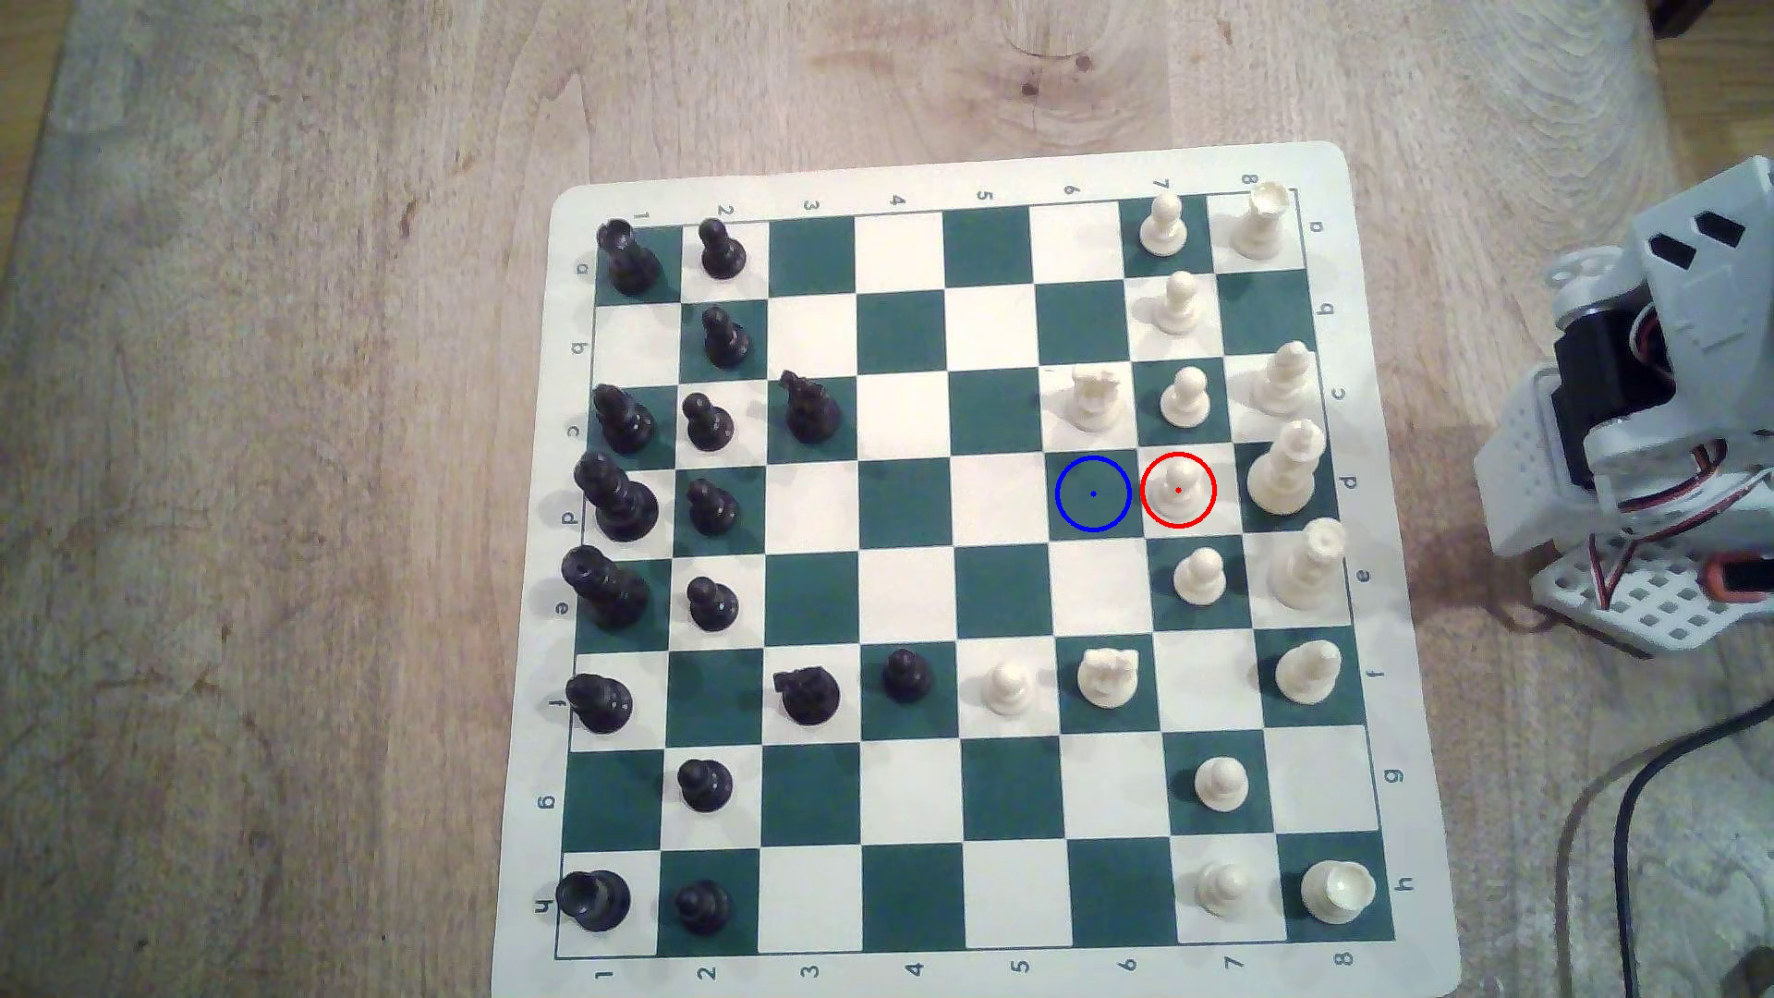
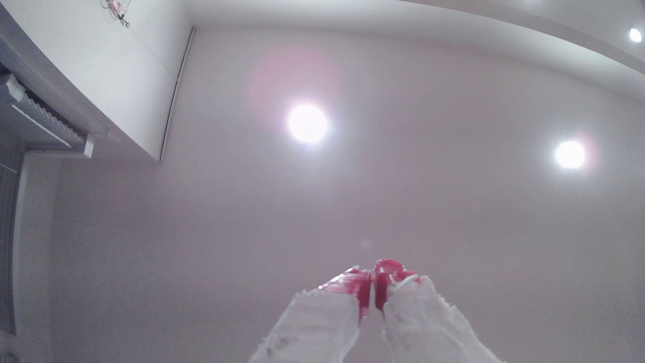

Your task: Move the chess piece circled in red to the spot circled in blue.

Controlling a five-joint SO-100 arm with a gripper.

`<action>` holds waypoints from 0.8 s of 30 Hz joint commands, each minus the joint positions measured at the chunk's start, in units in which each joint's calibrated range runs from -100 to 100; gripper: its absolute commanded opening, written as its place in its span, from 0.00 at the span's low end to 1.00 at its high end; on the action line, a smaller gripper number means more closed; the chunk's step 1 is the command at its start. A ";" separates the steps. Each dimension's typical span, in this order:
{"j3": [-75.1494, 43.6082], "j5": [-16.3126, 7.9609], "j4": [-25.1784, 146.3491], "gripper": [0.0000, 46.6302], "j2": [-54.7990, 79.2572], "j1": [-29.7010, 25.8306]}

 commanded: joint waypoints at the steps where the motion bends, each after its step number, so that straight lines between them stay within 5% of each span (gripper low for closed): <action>1: 1.08 0.15 2.08 0.00 -0.03 7.22; 17: -23.49 -0.24 83.90 0.00 0.06 11.75; 24: -32.73 -0.34 120.75 0.00 0.23 18.71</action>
